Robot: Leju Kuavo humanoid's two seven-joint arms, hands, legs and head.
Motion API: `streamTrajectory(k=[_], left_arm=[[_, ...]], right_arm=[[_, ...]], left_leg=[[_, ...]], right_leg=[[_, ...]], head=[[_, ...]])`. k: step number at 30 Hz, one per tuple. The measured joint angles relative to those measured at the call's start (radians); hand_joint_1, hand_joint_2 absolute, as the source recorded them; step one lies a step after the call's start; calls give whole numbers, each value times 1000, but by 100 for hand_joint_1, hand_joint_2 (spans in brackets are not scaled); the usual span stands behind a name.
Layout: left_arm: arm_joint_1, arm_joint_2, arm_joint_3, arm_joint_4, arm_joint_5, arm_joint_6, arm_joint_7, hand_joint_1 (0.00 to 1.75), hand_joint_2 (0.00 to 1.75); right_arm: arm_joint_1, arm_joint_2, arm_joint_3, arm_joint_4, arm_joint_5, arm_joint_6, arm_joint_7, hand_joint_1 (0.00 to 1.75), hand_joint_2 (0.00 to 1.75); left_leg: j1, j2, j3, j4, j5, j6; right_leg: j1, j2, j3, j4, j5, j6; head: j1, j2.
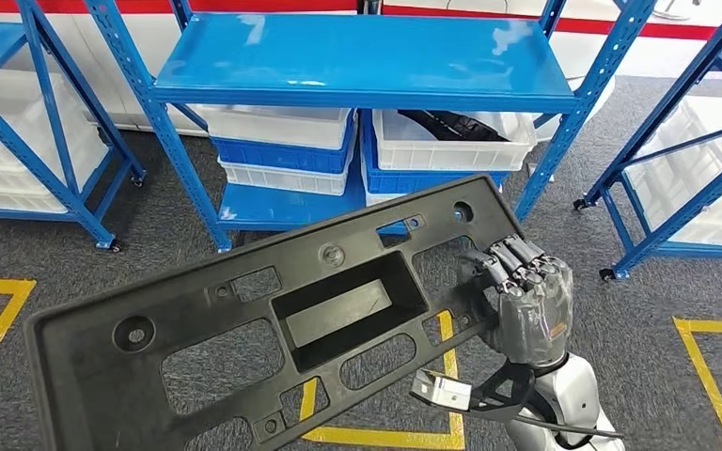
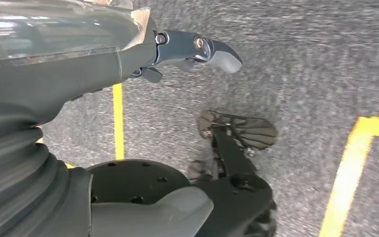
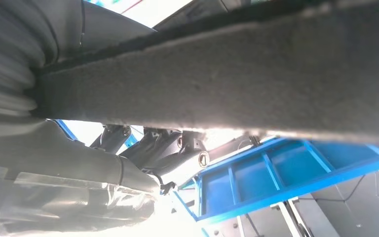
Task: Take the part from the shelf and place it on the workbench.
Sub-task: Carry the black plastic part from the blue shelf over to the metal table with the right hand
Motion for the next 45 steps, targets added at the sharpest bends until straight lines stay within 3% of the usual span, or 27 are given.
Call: streamTrajectory(k=[1, 2, 4, 6, 8, 10, 12, 14, 15, 16, 18, 20, 22, 25, 27, 29, 30, 31, 32, 34, 35, 36, 37, 39, 41, 43, 45], left_arm=[[1, -1, 2, 0, 0, 3, 0, 0, 175], [1, -2, 3, 0, 0, 6, 0, 0, 175], [2, -5, 5, 0, 0, 12, 0, 0, 175], [2, -6, 8, 0, 0, 17, 0, 0, 175], [4, -7, 11, 0, 1, 21, -1, 0, 175], [7, -7, 14, 0, 2, 25, -2, 0, 175], [9, -7, 16, 0, 3, 29, -2, 0, 175], [10, -7, 18, 0, 7, 31, -2, 0, 175], [10, -7, 19, 0, 9, 32, -2, 0, 175], [11, -7, 19, 0, 11, 33, -2, 0, 175], [10, -7, 20, 0, 12, 34, -2, 0, 175], [10, -6, 20, 0, 13, 37, -2, 0, 175], [10, -5, 21, 0, 14, 40, -2, 0, 175], [9, -8, 25, 0, 19, 45, -2, 0, 175], [8, -11, 29, 1, 20, 49, -2, 0, 175], [7, -12, 32, 1, 21, 51, 0, 0, 175], [7, -13, 34, 1, 21, 52, 1, 0, 175], [7, -14, 35, 1, 21, 52, 2, 0, 175], [7, -16, 35, 1, 21, 52, 2, 0, 175], [6, -16, 36, 1, 21, 52, 5, 0, 175], [6, -16, 36, 1, 21, 51, 7, 0, 175], [6, -16, 36, 1, 21, 50, 9, 0, 175], [6, -15, 36, 1, 21, 49, 11, 0, 175], [9, -15, 36, 1, 21, 46, 13, 0, 175], [12, -15, 37, 1, 21, 44, 14, 0, 175], [12, -15, 38, 1, 20, 43, 14, 0, 175], [12, -15, 38, 2, 20, 43, 14, 0, 175]], right_arm=[[-1, -3, 2, 3, -2, 0, 0, 175, 175], [-2, -5, 4, 5, -4, 0, 0, 175, 175], [-4, -10, 7, 8, -5, 0, 0, 175, 175], [-7, -13, 9, 9, -5, 0, 0, 175, 175], [-7, -16, 10, 11, -7, 0, 0, 175, 175], [-7, -18, 11, 14, -9, 0, 0, 175, 175], [-8, -20, 12, 17, -13, 0, 0, 175, 175], [-10, -21, 14, 21, -17, 0, -1, 175, 175], [-10, -22, 15, 24, -18, 0, -1, 175, 175], [-10, -22, 16, 27, -20, 0, -1, 175, 175], [-10, -23, 19, 34, -23, 0, -2, 175, 175], [-11, -23, 20, 38, -26, -1, -2, 175, 175], [-14, -24, 22, 41, -29, -2, -3, 175, 175], [-17, -26, 24, 45, -36, -3, -3, 175, 175], [-20, -29, 24, 46, -39, -3, -6, 175, 175], [-22, -32, 24, 50, -40, -4, -9, 175, 175], [-22, -32, 24, 52, -41, -4, -10, 175, 175], [-21, -33, 24, 54, -41, -4, -10, 175, 175], [-21, -35, 24, 55, -41, -5, -10, 175, 175], [-20, -38, 23, 57, -41, -5, -10, 175, 175], [-19, -40, 21, 57, -42, -5, -10, 175, 175], [-14, -41, 18, 55, -43, -6, -10, 175, 175], [-8, -43, 13, 53, -43, -6, -10, 175, 175], [7, -47, 4, 49, -44, -6, -10, 175, 175], [16, -49, 0, 47, -46, -7, -10, 175, 175], [19, -50, -3, 43, -47, -7, -10, 175, 175], [24, -51, -4, 40, -47, -7, -10, 175, 175]], left_leg=[[1, 1, -13, 1, 9, -3], [3, 1, -26, 2, 19, -7], [6, 1, -50, 8, 35, -20], [5, 0, -67, 15, 49, -36], [2, -1, -74, 17, 65, -46], [5, -2, -85, 27, 59, -52], [10, -5, -111, 96, -12, -58], [10, -6, -148, 227, -106, -60], [10, -7, -158, 282, -131, -59], [9, -7, -155, 309, -134, -56], [4, -8, -96, 255, -95, -39], [-7, -13, -5, 125, -61, -9], [-18, -14, 42, 47, -57, 9], [-23, -11, 46, 12, -35, 16], [-14, -7, 43, -20, -14, 21], [-9, -3, 28, -29, 2, 19], [-7, -1, 19, -28, 9, 15], [-5, 1, 9, -27, 16, 10], [-1, 2, -2, -24, 22, 4], [8, 4, -27, -8, 32, -9], [10, 4, -42, 5, 35, -16], [11, 3, -54, 17, 38, -23], [9, 1, -62, 26, 42, -30], [6, -1, -70, 32, 54, -40], [10, -2, -81, 46, 32, -47], [13, -3, -107, 124, -60, -53], [13, -5, -134, 256, -150, -55]], right_leg=[[-5, 0, 5, 21, 4, 11], [-10, 0, 28, 7, 25, 25], [-22, 0, 116, -115, 67, 51], [-19, 5, 195, -241, 66, 54], [-10, 9, 208, -275, 55, 42], [-17, 7, 193, -267, 65, 26], [-19, 4, 180, -264, 78, 3], [-8, 1, 166, -263, 91, -18], [-2, 0, 158, -261, 97, -24], [4, 0, 149, -260, 103, -29], [15, 0, 133, -257, 112, -33], [23, 1, 125, -254, 119, -32], [20, 0, 119, -254, 128, -23], [17, 0, 107, -253, 135, -1], [18, 3, 80, -207, 93, 1], [9, 4, 39, -91, 21, 2], [2, 4, 24, -33, -2, 8], [-5, 4, 20, 4, -8, 20], [-12, 3, 32, 6, 5, 37], [-30, 3, 103, -92, 56, 74], [-32, 4, 148, -161, 67, 86], [-31, 5, 179, -214, 70, 88], [-29, 6, 195, -247, 63, 85], [-24, 6, 184, -249, 60, 66], [-30, 5, 169, -244, 73, 42], [-31, 4, 150, -243, 94, 9], [-21, 3, 126, -242, 115, -14]], head=[[1, 0], [2, 0], [3, 0], [5, 0], [5, 0], [4, 0], [1, 0], [-1, 0], [-1, 0], [-1, 0], [-1, 0], [0, 0], [2, 0], [-1, 0], [6, 0], [12, 0], [13, 0], [13, 0], [12, 0], [13, 0], [15, 0], [15, 0], [16, 0], [13, 0], [9, 0], [5, 0], [2, 0]])
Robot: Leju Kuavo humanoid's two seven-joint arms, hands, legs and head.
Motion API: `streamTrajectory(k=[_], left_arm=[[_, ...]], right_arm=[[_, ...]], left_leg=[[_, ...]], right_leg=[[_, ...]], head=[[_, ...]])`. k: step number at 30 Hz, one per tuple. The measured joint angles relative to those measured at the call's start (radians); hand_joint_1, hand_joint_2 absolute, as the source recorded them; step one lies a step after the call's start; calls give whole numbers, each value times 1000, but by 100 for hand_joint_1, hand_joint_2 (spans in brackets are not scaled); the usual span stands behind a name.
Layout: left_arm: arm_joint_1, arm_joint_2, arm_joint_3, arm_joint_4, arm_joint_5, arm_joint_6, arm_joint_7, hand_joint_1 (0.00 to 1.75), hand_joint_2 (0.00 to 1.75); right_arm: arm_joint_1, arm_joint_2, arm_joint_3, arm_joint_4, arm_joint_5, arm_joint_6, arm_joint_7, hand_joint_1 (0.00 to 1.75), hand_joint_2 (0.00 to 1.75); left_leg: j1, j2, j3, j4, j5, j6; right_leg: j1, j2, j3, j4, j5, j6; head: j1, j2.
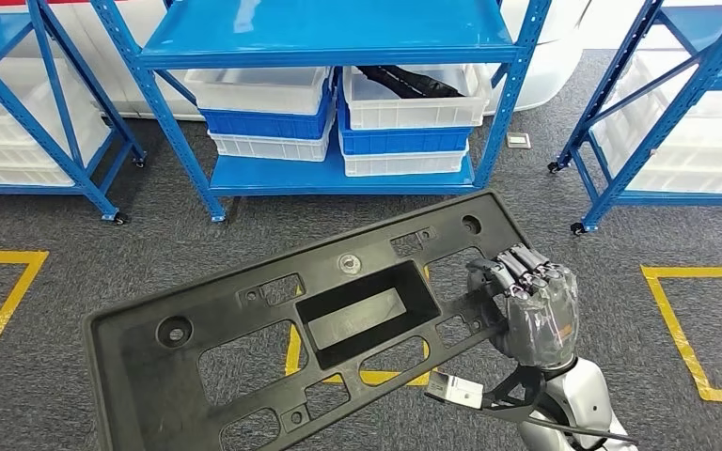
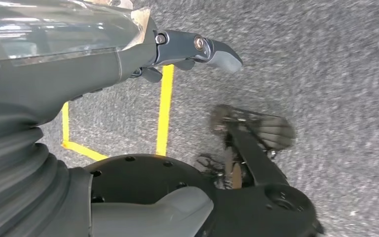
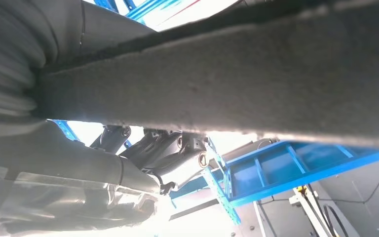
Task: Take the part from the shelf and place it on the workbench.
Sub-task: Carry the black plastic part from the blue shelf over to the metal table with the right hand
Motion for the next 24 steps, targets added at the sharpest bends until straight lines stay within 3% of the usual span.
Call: streamTrajectory(k=[1, 2, 3, 5, 7, 8, 10, 11, 13, 15, 16, 17, 18, 20, 22, 24], left_arm=[[0, 0, 0, 0, 0, -1, 0, 0, 175], [0, 0, 0, 0, 0, -4, 0, 0, 175], [0, 0, 0, 0, 0, -8, 0, 0, 175], [-2, 1, 0, 0, 0, -16, -1, 0, 175], [-7, 1, 0, 0, 0, -22, -2, 0, 175], [-9, 2, 0, 0, 0, -26, -3, 0, 175], [-11, 3, 0, 0, -1, -32, -5, 0, 175], [-10, 3, 0, 1, -1, -35, -6, 0, 175], [-8, 5, 0, 1, -2, -41, -8, 0, 175], [-8, 7, 0, 1, -2, -45, -11, 0, 175], [-8, 8, 0, 1, -2, -47, -12, 0, 175], [-7, 8, 0, 1, -3, -48, -13, 0, 175], [-7, 8, 0, 1, -3, -49, -13, 0, 175], [-7, 8, 0, 1, -6, -51, -14, 0, 175], [-8, 8, 0, 1, -8, -54, -15, 0, 175], [-8, 9, 0, 1, -10, -58, -16, 0, 175]], right_arm=[[3, 0, 0, 0, 0, 0, 0, 175, 175], [7, 0, -1, 0, 0, 0, 0, 175, 175], [10, 0, -2, 0, 0, 0, 0, 175, 175], [13, -1, -5, -1, 0, 0, 0, 175, 175], [16, -2, -12, -6, 0, 0, -2, 175, 175], [17, -3, -16, -10, 0, 0, -3, 175, 175], [24, -4, -22, -16, -1, 0, -9, 175, 175], [31, -5, -26, -18, -1, 0, -13, 175, 175], [45, -6, -35, -22, -2, 0, -23, 175, 175], [54, -6, -45, -24, -3, 0, -30, 175, 175], [58, -6, -48, -25, -2, 0, -33, 175, 175], [61, -6, -51, -25, -2, 0, -36, 175, 175], [64, -6, -53, -25, -2, 0, -39, 175, 175], [67, -5, -60, -25, 0, 0, -42, 175, 175], [67, -3, -66, -26, 3, 0, -44, 175, 175], [66, -2, -71, -29, 5, 0, -44, 175, 175]], left_leg=[[0, -1, -3, 50, -15, 0], [0, -1, 7, 72, -6, 2], [0, -1, 34, 58, 17, 6], [0, -2, 131, -54, 58, 16], [-4, -6, 223, -186, 53, 23], [-8, -8, 244, -224, 46, 25], [-13, -8, 237, -245, 54, 33], [-14, -6, 226, -249, 65, 41], [-14, -1, 199, -256, 93, 56], [-18, 2, 168, -255, 118, 63], [-19, 4, 153, -254, 131, 63], [-20, 5, 137, -254, 145, 63], [-21, 6, 123, -253, 156, 61], [-22, 7, 94, -249, 180, 55], [-26, 7, 73, -241, 199, 46], [-28, 6, 65, -238, 218, 36]], right_leg=[[4, -1, -12, 1, 10, -5], [8, -1, -24, 1, 19, -7], [11, -1, -34, 1, 28, -6], [14, -1, -51, 1, 45, -1], [18, -1, -61, 1, 62, 10], [18, -2, -65, -1, 70, 17], [18, -4, -73, -4, 86, 32], [17, -3, -81, 2, 80, 35], [18, -2, -109, 63, 14, 25], [17, -1, -145, 187, -78, 14], [17, -1, -153, 248, -101, 16], [17, -1, -150, 286, -102, 25], [18, 0, -134, 297, -87, 35], [18, 0, -47, 208, -40, 49], [23, 1, 72, 38, -47, 40], [30, 2, 122, -52, -72, 24]], head=[[-1, 0], [-1, 0], [0, 0], [-1, 0], [1, 0], [1, 0], [1, 0], [0, 0], [4, 0], [9, 0], [8, 0], [9, 0], [9, 0], [9, 0], [9, 0], [8, 0]])
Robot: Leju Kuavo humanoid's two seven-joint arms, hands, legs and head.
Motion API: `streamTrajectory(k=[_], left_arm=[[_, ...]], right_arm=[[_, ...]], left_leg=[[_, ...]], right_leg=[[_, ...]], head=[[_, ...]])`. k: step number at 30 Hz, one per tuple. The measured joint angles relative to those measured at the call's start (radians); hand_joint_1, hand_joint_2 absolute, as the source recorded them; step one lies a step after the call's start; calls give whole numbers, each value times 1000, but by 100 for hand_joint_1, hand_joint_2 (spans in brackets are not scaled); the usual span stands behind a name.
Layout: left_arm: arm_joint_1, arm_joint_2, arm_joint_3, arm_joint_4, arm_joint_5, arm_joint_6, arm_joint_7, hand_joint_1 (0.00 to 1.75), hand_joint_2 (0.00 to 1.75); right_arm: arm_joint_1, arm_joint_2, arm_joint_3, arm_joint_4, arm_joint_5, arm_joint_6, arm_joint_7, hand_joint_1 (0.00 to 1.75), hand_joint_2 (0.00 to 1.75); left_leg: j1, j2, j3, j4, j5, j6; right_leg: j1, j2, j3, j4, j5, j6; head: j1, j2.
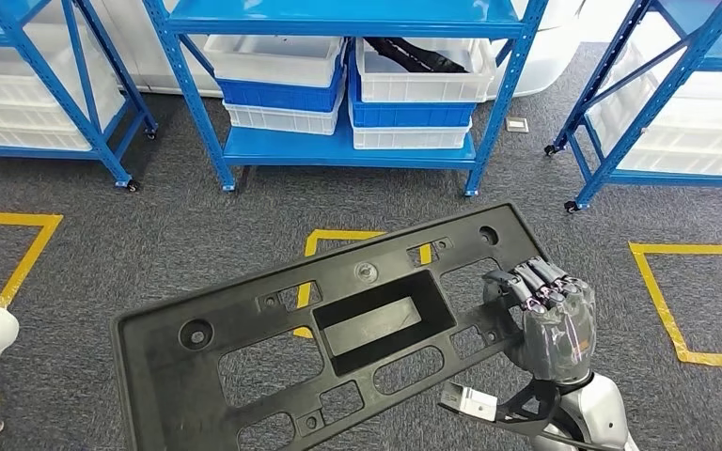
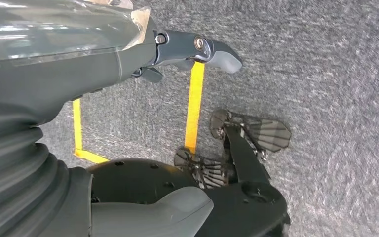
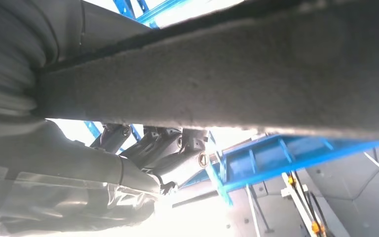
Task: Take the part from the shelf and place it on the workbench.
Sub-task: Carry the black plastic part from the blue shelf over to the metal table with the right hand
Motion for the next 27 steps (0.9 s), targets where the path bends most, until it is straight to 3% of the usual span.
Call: streamTrajectory(k=[2, 3, 4, 6, 7, 8, 9, 11, 13, 15, 17, 18, 20, 22, 23, 24, 25, 27], left_arm=[[2, 3, 0, 0, -1, -4, -1, 0, 175], [3, 5, 0, 0, -2, -6, -1, 0, 175], [4, 6, 0, 0, -2, -7, -1, 0, 175], [5, 8, 0, 0, -3, -7, 0, 0, 175], [5, 8, 0, 0, -3, -7, 0, 0, 175], [5, 9, 0, 0, -3, -7, 0, 0, 175], [5, 9, 0, 0, -3, -7, -1, 0, 175], [4, 10, 0, 0, -3, -7, -1, 0, 175], [0, 12, 0, 0, -3, -7, -4, 0, 175], [-3, 13, 0, 0, -2, -3, -4, 0, 175], [-2, 14, 0, 1, 0, 8, -1, 0, 175], [-2, 14, 0, 1, 1, 13, 0, 0, 175], [-2, 15, 1, 1, 4, 21, 1, 0, 175], [-1, 16, 2, 1, 6, 25, 0, 0, 175], [-1, 16, 2, 1, 7, 25, 0, 0, 175], [-1, 16, 2, 1, 8, 26, 0, 0, 175], [-1, 15, 3, 1, 8, 26, 0, 0, 175], [-1, 15, 3, 1, 6, 28, -3, 0, 175]], right_arm=[[2, 2, -2, -1, 0, 0, -2, 175, 175], [2, 3, -2, -1, 0, 0, -4, 175, 175], [3, 4, -3, 0, 0, 0, -6, 175, 175], [3, 5, -4, 0, -1, 0, -10, 175, 175], [3, 5, -4, 0, -2, 0, -11, 175, 175], [4, 6, -4, 0, -3, 0, -12, 175, 175], [4, 6, -4, 0, -5, 0, -13, 175, 175], [3, 7, -4, 0, -13, 0, -17, 175, 175], [-1, 7, -5, 0, -29, 0, -22, 175, 175], [-13, 7, -7, 3, -53, 0, -24, 175, 175], [-27, 7, -5, 8, -77, 0, -21, 175, 175], [-31, 6, -3, 12, -85, 0, -18, 175, 175], [-40, 4, 0, 19, -94, 0, -13, 175, 175], [-44, 3, 4, 26, -97, 0, -10, 175, 175], [-45, 3, 6, 30, -97, 0, -10, 175, 175], [-45, 3, 7, 34, -97, 0, -9, 175, 175], [-45, 2, 8, 37, -97, 0, -6, 175, 175], [-47, 2, 9, 39, -92, 0, 3, 175, 175]], left_leg=[[3, -2, -8, 3, 4, -11], [6, -5, -15, 19, -20, -16], [8, -7, -26, 53, -62, -22], [13, -8, -55, 171, -168, -33], [15, -8, -65, 235, -197, -37], [17, -8, -66, 278, -202, -40], [19, -8, -51, 288, -184, -41], [23, -8, 27, 210, -134, -40], [24, -22, 126, 73, -139, -34], [17, -33, 166, -1, -162, -26], [12, -20, 158, -16, -150, -9], [12, -11, 153, -20, -140, 1], [14, 7, 135, -28, -120, 17], [13, 24, 112, -27, -104, 20], [12, 32, 101, -27, -97, 19], [12, 41, 92, -26, -91, 17], [12, 50, 86, -25, -86, 15], [10, 68, 79, -20, -81, 9]], right_leg=[[-7, -1, -15, 2, 11, -17], [-11, -3, -24, 3, 21, -28], [-16, -5, -35, 3, 33, -38], [-14, -7, -60, 5, 58, -50], [-12, -8, -74, 7, 70, -50], [-11, -8, -90, 11, 82, -49], [-10, -8, -107, 17, 91, -47], [-10, -8, -138, 30, 103, -41], [-8, -4, -158, 39, 113, -31], [-9, 1, -169, 41, 129, -16], [-9, 6, -181, 42, 142, -2], [-9, 8, -194, 56, 135, -1], [-11, 9, -238, 142, 80, -8], [-13, 8, -289, 277, 10, -10], [-13, 7, -296, 318, -9, -6], [-13, 6, -282, 322, -14, 0], [-13, 1, -246, 281, -3, 8], [-13, -35, -140, 127, 29, 19]], head=[[-2, 0], [-3, 0], [-4, 0], [-6, 0], [-7, 0], [-7, 0], [-7, 0], [-7, 0], [-6, 0], [-4, 0], [-3, 0], [-3, 0], [1, 0], [5, 0], [5, 0], [5, 0], [6, 0], [6, 0]])
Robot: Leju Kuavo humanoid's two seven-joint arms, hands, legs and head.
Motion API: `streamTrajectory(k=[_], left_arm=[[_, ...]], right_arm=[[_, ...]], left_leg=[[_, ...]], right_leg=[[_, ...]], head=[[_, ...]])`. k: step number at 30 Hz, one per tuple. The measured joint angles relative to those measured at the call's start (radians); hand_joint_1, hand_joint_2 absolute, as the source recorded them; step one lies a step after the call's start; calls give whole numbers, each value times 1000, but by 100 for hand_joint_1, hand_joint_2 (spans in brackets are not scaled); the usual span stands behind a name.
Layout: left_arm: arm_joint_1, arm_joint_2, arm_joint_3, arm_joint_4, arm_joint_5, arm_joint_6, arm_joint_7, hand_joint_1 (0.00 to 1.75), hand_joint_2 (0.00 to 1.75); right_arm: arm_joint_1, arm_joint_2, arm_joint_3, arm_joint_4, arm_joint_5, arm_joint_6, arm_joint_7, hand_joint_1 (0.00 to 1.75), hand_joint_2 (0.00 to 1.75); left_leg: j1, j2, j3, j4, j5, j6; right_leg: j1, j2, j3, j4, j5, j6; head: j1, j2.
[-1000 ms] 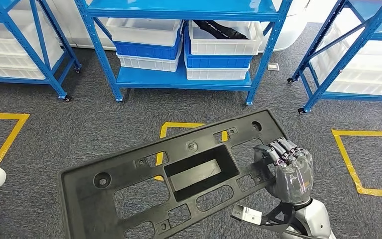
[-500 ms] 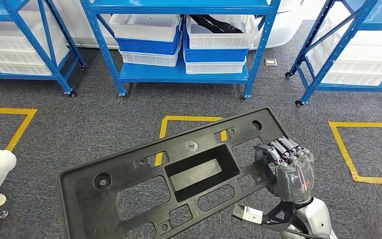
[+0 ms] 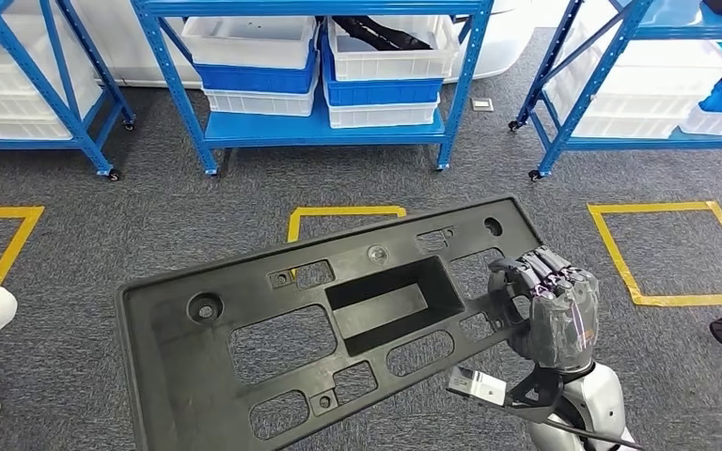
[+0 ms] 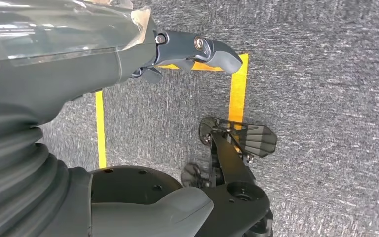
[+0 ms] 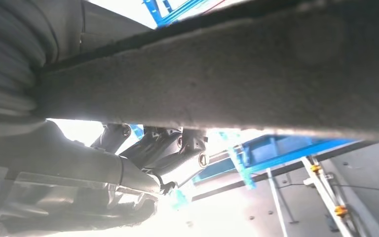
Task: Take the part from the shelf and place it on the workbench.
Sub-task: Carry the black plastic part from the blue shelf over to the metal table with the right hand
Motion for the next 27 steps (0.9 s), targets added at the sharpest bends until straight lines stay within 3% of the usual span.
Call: streamTrajectory(k=[2, 3, 5, 7, 9, 11, 12, 13, 14, 16, 18, 21, 25, 26, 27], left_arm=[[-1, 0, 0, 0, -4, 5, -7, 0, 175], [-1, 1, 0, 0, -7, 10, -13, 0, 175], [-2, 2, 0, 0, -12, 25, -30, 0, 175], [-3, 3, 0, 0, -17, 53, -55, 0, 175], [-3, 4, -1, -1, -22, 83, -80, 0, 175], [-2, 6, -1, -1, -28, 102, -92, 0, 175], [-1, 7, -2, -1, -31, 105, -97, 0, 175], [-2, 8, -3, -1, -34, 103, -102, 0, 175], [-2, 9, -5, -1, -37, 97, -106, 0, 175], [-3, 15, -10, -1, -44, 73, -110, 0, 175], [-5, 19, -16, 0, -54, 43, -110, 0, 175], [-10, 18, -30, 0, -68, 11, -100, 0, 175], [-11, 17, -34, 0, -71, 3, -96, 0, 175], [-11, 18, -36, -1, -71, 0, -94, 0, 175], [-11, 20, -40, -1, -73, -5, -90, 0, 175]], right_arm=[[-1, 0, 0, 0, 9, 0, 10, 175, 175], [0, 0, 0, 0, 14, 0, 15, 175, 175], [8, 0, 0, -1, 29, 0, 26, 175, 175], [21, 1, -3, -7, 50, 0, 36, 175, 175], [34, 2, -6, -15, 65, 0, 41, 175, 175], [50, 2, -9, -18, 73, 0, 44, 175, 175], [56, 2, -10, -19, 75, 0, 45, 175, 175], [61, 2, -10, -20, 78, 0, 45, 175, 175], [64, 3, -10, -22, 80, 0, 46, 175, 175], [65, 6, -10, -27, 88, 0, 50, 175, 175], [67, 10, -11, -32, 101, 0, 58, 175, 175], [80, 14, -17, -47, 126, 0, 71, 175, 175], [85, 14, -21, -51, 133, 0, 73, 175, 175], [87, 15, -22, -52, 137, 0, 74, 175, 175], [92, 18, -23, -53, 146, 0, 76, 175, 175]], left_leg=[[-6, 17, -4, 7, 3, -8], [-10, 25, -5, 9, 4, -12], [-8, 36, -6, 13, 4, -20], [-2, 1, -21, 52, -32, -30], [3, -54, -68, 170, -107, -40], [3, -73, -116, 293, -158, -43], [3, -75, -119, 308, -154, -41], [3, -79, -103, 284, -131, -38], [3, -90, -71, 225, -96, -32], [6, -147, -5, 92, -39, -19], [5, -181, 23, 29, -26, -11], [6, -143, 23, 10, -24, -6], [11, -129, 24, 0, -19, -2], [10, -120, 24, -1, -18, 0], [9, -97, 23, -2, -17, 1]], right_leg=[[6, -28, 56, -102, 17, -8], [10, -28, 57, -114, 17, -15], [7, -5, 52, -112, 25, -29], [-1, 15, 52, -112, 35, -45], [-3, 33, 46, -112, 44, -58], [-1, 55, 39, -110, 48, -63], [1, 68, 38, -109, 49, -63], [2, 82, 37, -108, 50, -62], [2, 96, 38, -107, 50, -61], [5, 122, 34, -104, 52, -57], [3, 145, 22, -101, 58, -48], [5, 167, -1, -98, 66, -31], [9, 159, -9, -93, 64, -28], [9, 133, -24, -64, 48, -30], [7, 104, -61, 15, 16, -29]], head=[[-1, 0], [-2, 0], [-3, 0], [-5, 0], [-7, 0], [-8, 0], [-8, 0], [-8, 0], [-8, 0], [-7, 0], [-8, 0], [-11, 0], [-10, 0], [-7, 0], [-4, 0]])
